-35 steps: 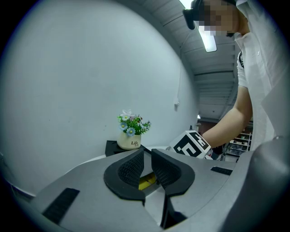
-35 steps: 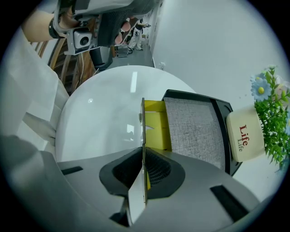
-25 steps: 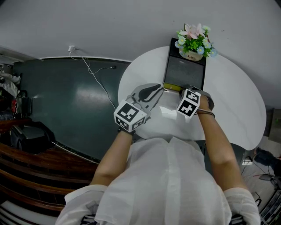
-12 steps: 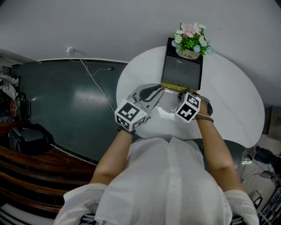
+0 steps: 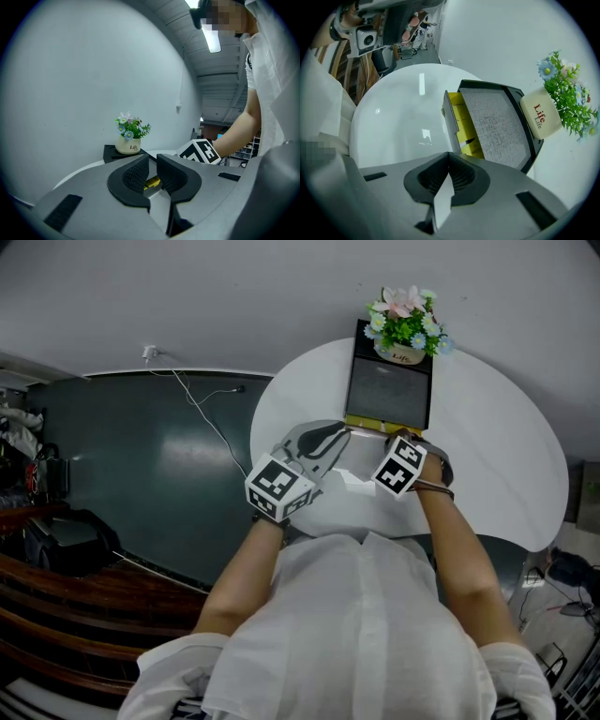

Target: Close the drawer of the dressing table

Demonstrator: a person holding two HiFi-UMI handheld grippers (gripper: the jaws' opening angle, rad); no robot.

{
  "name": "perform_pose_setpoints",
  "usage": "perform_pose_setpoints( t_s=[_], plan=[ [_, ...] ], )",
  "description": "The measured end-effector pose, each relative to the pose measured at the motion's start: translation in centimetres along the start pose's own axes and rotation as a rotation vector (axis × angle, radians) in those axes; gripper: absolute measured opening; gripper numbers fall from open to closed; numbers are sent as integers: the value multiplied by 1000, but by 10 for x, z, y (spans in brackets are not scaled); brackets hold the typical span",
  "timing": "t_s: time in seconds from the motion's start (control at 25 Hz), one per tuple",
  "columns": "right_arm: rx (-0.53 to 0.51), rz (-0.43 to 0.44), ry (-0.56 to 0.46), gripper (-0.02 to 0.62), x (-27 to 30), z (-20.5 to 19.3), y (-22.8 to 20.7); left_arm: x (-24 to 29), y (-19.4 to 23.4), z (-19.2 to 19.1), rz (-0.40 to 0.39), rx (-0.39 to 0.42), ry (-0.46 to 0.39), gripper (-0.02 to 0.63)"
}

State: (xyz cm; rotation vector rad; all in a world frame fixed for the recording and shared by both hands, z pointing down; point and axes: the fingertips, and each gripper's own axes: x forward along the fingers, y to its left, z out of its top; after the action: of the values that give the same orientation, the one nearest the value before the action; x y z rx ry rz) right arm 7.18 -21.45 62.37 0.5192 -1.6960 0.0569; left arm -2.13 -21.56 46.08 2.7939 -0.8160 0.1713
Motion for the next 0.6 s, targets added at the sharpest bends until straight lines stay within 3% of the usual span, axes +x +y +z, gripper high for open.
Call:
perform_pose_setpoints(
  t_s=[0.6],
  plan=[
    [-12,-55,-18,9,0,8,-16,3,1,0,0,-8,2,49]
  ],
)
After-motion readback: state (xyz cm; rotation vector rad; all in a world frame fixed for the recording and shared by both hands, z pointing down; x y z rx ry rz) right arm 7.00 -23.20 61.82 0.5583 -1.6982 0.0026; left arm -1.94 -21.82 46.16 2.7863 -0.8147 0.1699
